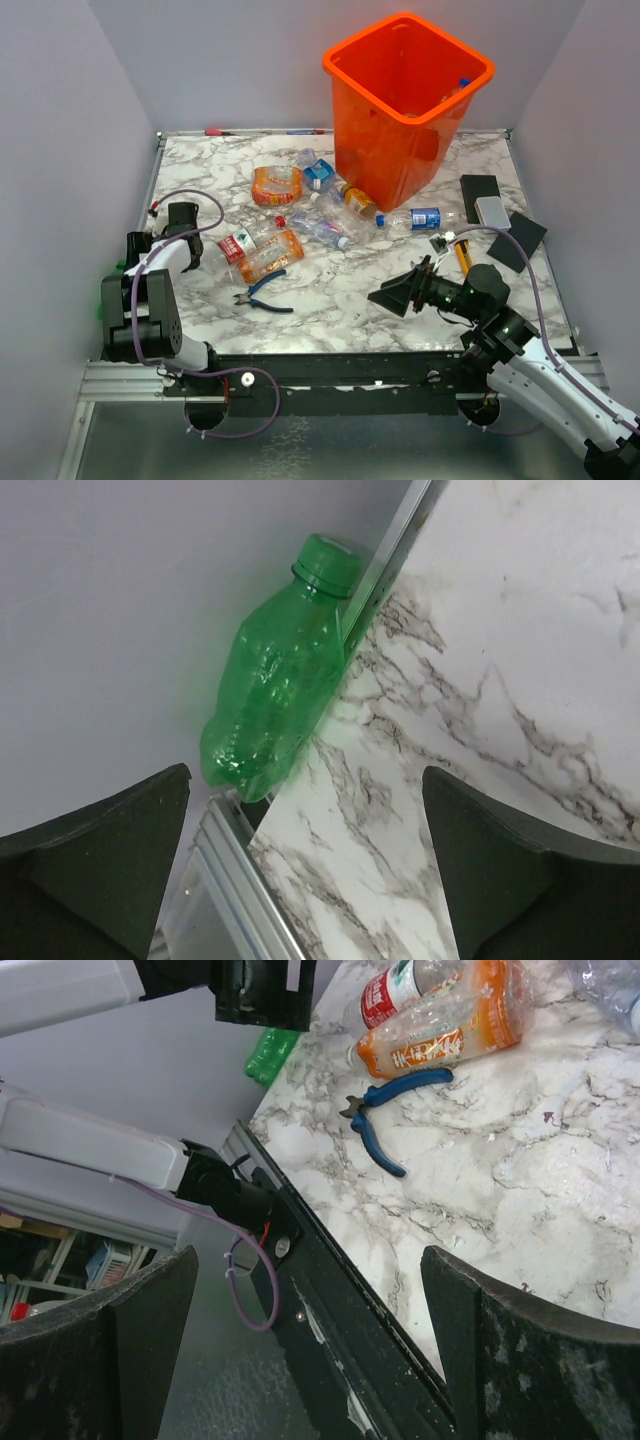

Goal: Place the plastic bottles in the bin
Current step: Pick up the plastic bottle from the corner of the board.

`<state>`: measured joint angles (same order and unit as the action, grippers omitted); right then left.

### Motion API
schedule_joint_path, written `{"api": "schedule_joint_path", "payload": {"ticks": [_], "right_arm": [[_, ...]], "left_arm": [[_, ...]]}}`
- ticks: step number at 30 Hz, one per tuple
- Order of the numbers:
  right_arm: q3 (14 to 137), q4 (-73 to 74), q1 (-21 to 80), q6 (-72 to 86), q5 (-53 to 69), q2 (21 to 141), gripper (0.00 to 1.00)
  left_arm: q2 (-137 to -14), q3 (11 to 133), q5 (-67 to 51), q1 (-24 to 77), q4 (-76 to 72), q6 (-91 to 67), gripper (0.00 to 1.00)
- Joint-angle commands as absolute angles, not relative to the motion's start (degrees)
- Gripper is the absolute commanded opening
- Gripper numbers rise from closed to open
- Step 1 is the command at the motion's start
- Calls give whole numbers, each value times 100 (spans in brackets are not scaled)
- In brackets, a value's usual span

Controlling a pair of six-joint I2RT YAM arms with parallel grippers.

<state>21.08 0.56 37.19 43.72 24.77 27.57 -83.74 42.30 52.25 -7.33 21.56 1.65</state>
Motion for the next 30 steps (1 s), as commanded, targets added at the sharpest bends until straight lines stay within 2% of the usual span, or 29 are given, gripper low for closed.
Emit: {"api": "schedule_joint_path", "payload": {"ticks": [1, 6, 8, 12, 16, 22, 25, 30], "right_arm": [[1971, 183, 3761, 4415, 2735, 2688, 97], [1989, 216, 3761, 4321, 2637, 2686, 97], [2039, 218, 3757, 4257, 2595, 2725, 97], [2211, 272, 3760, 4159, 2540, 2807, 97], [2382, 330, 3762, 4093, 2497, 2821, 97], [3039, 1001, 3762, 3789, 2255, 2746, 97], [3582, 1403, 3762, 3523, 1971, 2723, 97], [4485, 2223, 3761, 2895, 1150, 2933, 98]], "left_arm": [[-8432, 4091, 4787, -984, 1385, 193, 99], [-8381, 4056, 4704, -1203, 1229, 26, 99], [-8007, 4134, 4759, -1160, 1221, -446, 99], [-6867, 4273, 4166, -808, 872, -859, 99], [-6329, 4357, 3268, -233, 318, -1297, 99], [-6158, 3293, 2531, 1188, -1934, -392, 99], [-6607, 2586, 2322, 1338, -2967, -173, 99], [-7525, 1552, 2697, 1501, -5181, 166, 99]]}}
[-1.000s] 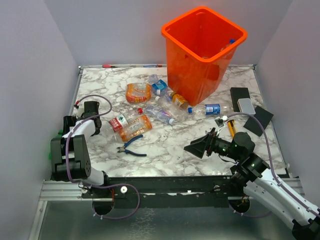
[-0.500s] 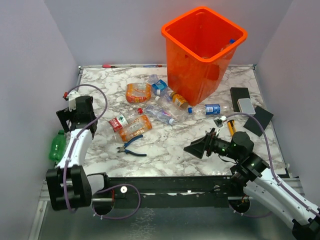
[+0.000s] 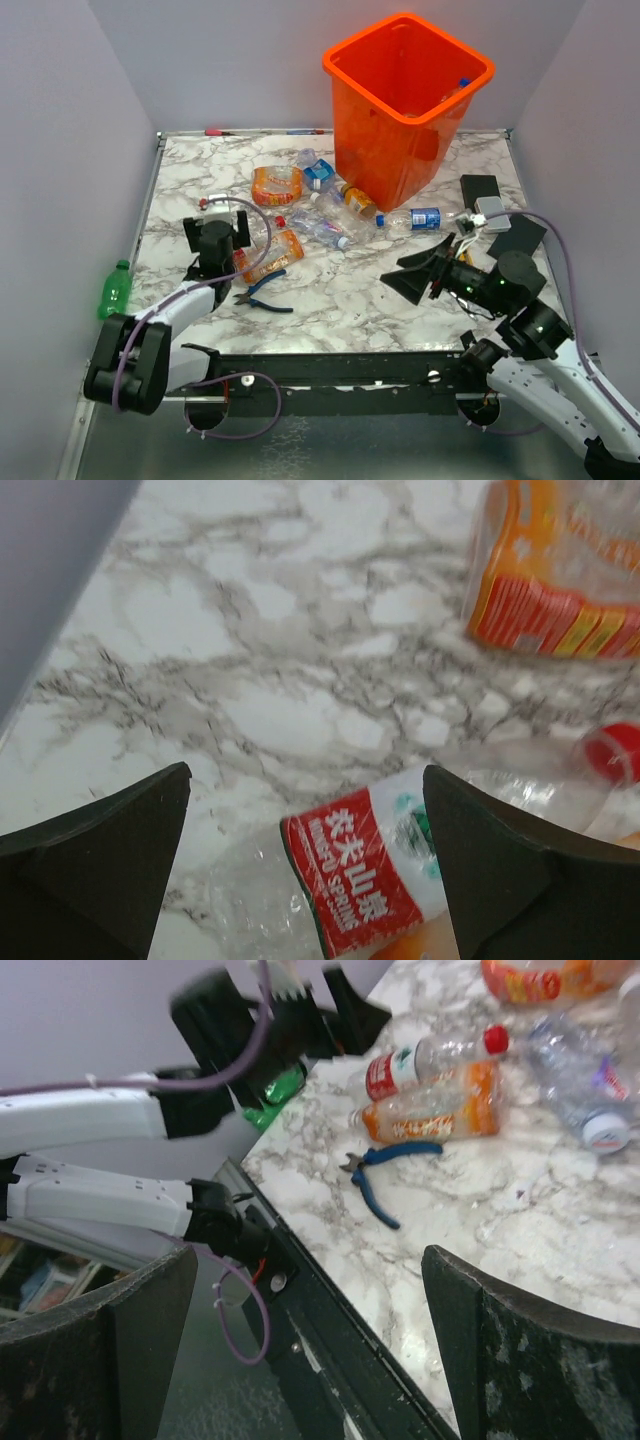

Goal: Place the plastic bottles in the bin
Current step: Pick up the plastic bottle from the corner of the board.

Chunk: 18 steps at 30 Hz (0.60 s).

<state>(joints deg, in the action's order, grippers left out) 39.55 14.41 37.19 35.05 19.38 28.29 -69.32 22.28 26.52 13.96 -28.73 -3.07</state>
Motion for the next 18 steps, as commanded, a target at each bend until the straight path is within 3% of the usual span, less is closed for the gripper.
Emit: {"api": "schedule_joint_path", "payload": {"ticks": [1, 8, 13, 18], "right_arm": [[4535, 2330, 3757, 2861, 958, 2996, 98], [4127, 2199, 3756, 3067, -153, 3473, 97], [3986, 2120, 3750, 3154, -1801, 4460, 100], [4060, 1472, 3572, 3153, -2194, 5584, 100]], "left_arm": [[-7741, 1450, 2767, 1515, -5610, 317, 99], [-9057, 1576, 2804, 1565, -7017, 635, 99], [-9408, 1265, 2739, 1071, -7711, -73, 99], [-9530, 1438, 3038, 1050, -7638, -148, 99]]}}
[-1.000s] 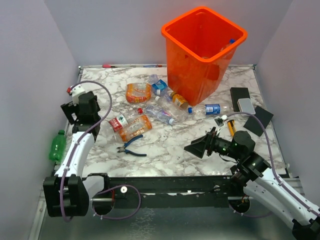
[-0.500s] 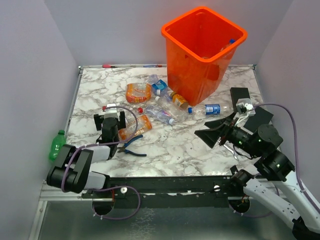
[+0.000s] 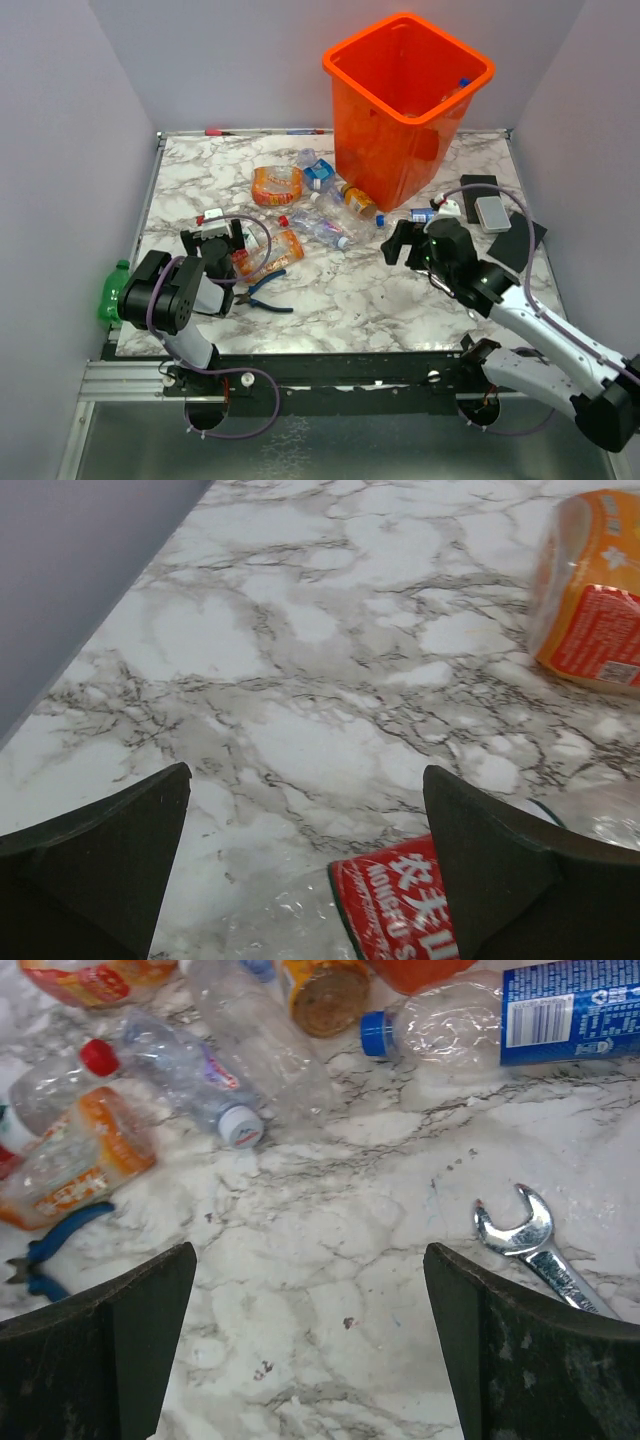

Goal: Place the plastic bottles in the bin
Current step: Pick up the plastic bottle from the corner of the board.

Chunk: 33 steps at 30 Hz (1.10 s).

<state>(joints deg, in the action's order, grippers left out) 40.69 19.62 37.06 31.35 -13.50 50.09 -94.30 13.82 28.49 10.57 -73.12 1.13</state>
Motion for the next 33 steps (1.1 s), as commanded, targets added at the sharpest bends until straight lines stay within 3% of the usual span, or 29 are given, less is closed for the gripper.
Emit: {"api": "schedule_joint_path", "payload": {"ticks": [1, 6, 16, 22, 33], "right_arm": [[4114, 1360, 3505, 3167, -2076, 5792, 100], [4279, 977, 3488, 3355, -1469, 6284, 99], [3874, 627, 3485, 3382, -689, 5591, 99], [3543, 181, 3493, 3584, -85, 6246, 98], [4225, 183, 3672, 3953, -615, 7211, 96]], "left_arm": [[-9538, 1478, 3086, 1046, -7578, -169, 99], [-9514, 1467, 3203, 1046, -7565, -226, 99], [-9524, 1468, 3209, 1064, -7567, -218, 99], [-9519, 1468, 3210, 1063, -7566, -217, 99], [-9518, 1468, 3216, 1063, -7567, -219, 99]]}}
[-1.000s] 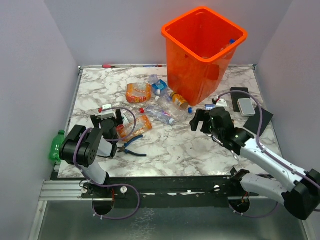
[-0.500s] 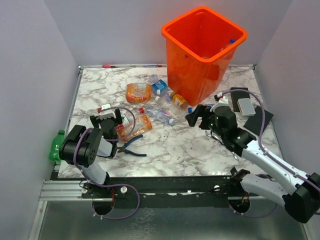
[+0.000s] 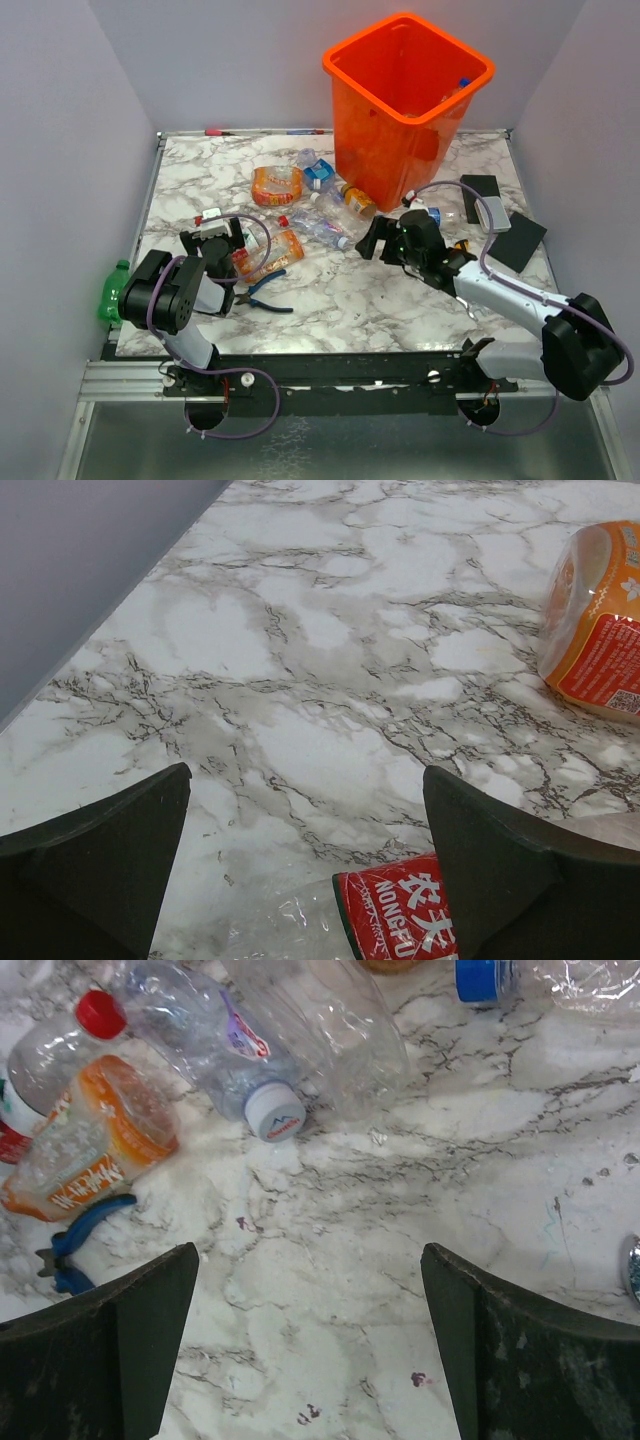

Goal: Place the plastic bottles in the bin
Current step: Pick up the plastic bottle from the corner of the board.

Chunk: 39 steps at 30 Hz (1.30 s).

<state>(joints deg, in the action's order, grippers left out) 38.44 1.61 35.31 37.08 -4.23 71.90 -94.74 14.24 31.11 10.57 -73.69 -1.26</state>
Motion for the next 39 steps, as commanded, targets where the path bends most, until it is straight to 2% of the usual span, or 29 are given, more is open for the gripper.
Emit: {"api": "schedule_joint_path", "payload": {"ticks": [1, 11, 13, 16, 19, 23, 27, 30, 35, 39], "right_arm": [[4289, 346, 3716, 3973, -678, 7239, 95], [5219, 1821, 4335, 4210, -1381, 7387, 95], [5329, 1950, 4401, 4210, -1498, 7420, 95], [5405, 2027, 4452, 4227, -1567, 7452, 95], [5414, 2010, 4468, 4179, -1558, 7453, 95], [5377, 1991, 4489, 4052, -1529, 7434, 96], [5128, 1778, 4491, 3997, -1504, 7184, 96], [4845, 1513, 4483, 3862, -1413, 6986, 96], [4493, 1273, 4486, 3783, -1250, 6803, 97], [4244, 1055, 4491, 3795, -1089, 6695, 97]], "left_arm": [[-9520, 1468, 3209, 1063, -7565, -215, 99], [-9518, 1473, 3173, 1059, -7556, -203, 99], [-9511, 1519, 2573, 1048, -7460, -34, 99], [-9206, 1359, 2284, 1033, -7520, 136, 99], [-7781, 1553, 1673, 1083, -5668, 562, 99], [-6330, 2526, 1819, 1118, -2955, 1374, 99], [-5829, 3433, 2773, 910, -573, 2221, 99], [-5476, 3672, 2415, 247, 925, 2689, 99], [-4900, 3344, 2908, -496, 1710, 3316, 99], [-5130, 3035, 2718, -1115, 2047, 3492, 99]]}}
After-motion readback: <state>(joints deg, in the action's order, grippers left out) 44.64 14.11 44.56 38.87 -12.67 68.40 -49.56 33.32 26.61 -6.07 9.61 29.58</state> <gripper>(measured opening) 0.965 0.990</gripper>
